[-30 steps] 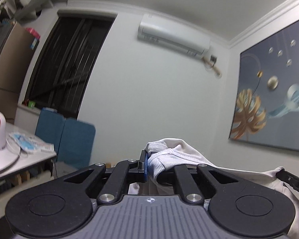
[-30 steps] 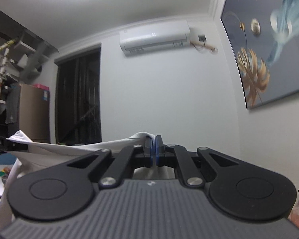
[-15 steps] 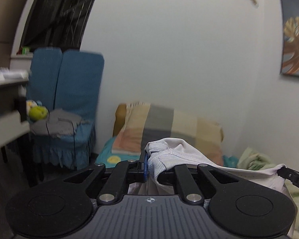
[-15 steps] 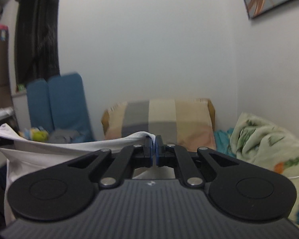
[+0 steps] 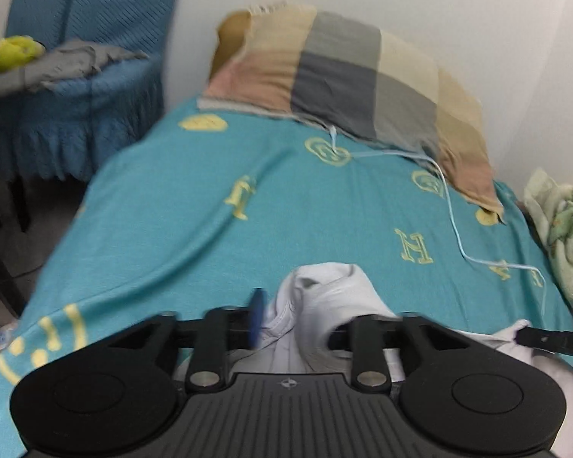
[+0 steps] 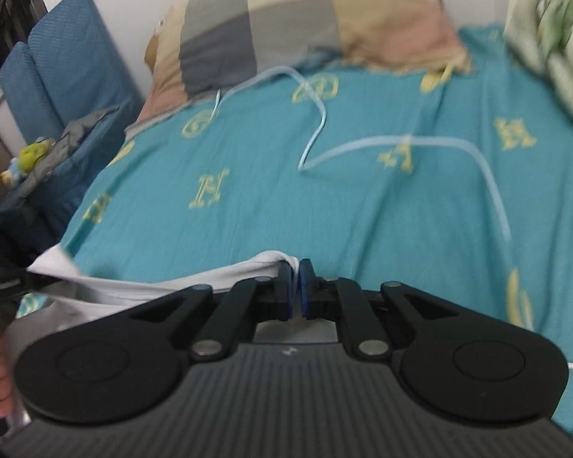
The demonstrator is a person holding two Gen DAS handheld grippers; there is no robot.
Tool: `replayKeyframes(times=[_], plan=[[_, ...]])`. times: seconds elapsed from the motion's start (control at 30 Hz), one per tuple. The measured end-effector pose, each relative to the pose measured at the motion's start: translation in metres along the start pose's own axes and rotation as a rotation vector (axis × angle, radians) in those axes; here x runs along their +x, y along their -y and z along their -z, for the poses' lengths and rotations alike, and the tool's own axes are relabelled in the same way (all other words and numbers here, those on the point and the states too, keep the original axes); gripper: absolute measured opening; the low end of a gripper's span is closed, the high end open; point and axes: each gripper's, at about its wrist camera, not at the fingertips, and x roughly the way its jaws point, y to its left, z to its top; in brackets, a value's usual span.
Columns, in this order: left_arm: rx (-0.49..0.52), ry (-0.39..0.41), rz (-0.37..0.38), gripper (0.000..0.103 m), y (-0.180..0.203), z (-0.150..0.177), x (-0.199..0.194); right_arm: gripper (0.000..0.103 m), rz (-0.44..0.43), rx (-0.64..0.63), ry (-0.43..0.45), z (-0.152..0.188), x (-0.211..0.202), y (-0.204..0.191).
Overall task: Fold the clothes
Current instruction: 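Lower the shirt onto the bed and open both grippers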
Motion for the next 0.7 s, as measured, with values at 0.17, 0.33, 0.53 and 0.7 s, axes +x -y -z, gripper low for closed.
replayKeyframes(times=[0.17,0.33,0.53,0.7], plan=[[0.028,-0.092,0.117,0.085,-0.005,-0.014,-0.013,0.093,-0.121,0.042,-0.042,-0.008,-0.008,0.009],[0.029,-0.066,0.242,0.102,-0.012,-0.018,-0.065,0.096,-0.183,0.03,-0.012,-0.007,-0.038,0.003],[-0.068,0.013,0.262,0.103,-0.03,0.009,-0.157,0.096,-0.149,0.056,0.061,0.026,-0.123,-0.017],[-0.258,0.007,0.207,0.101,-0.054,0.07,-0.238,0.096,-0.125,0.116,0.077,0.081,-0.207,-0.028]])
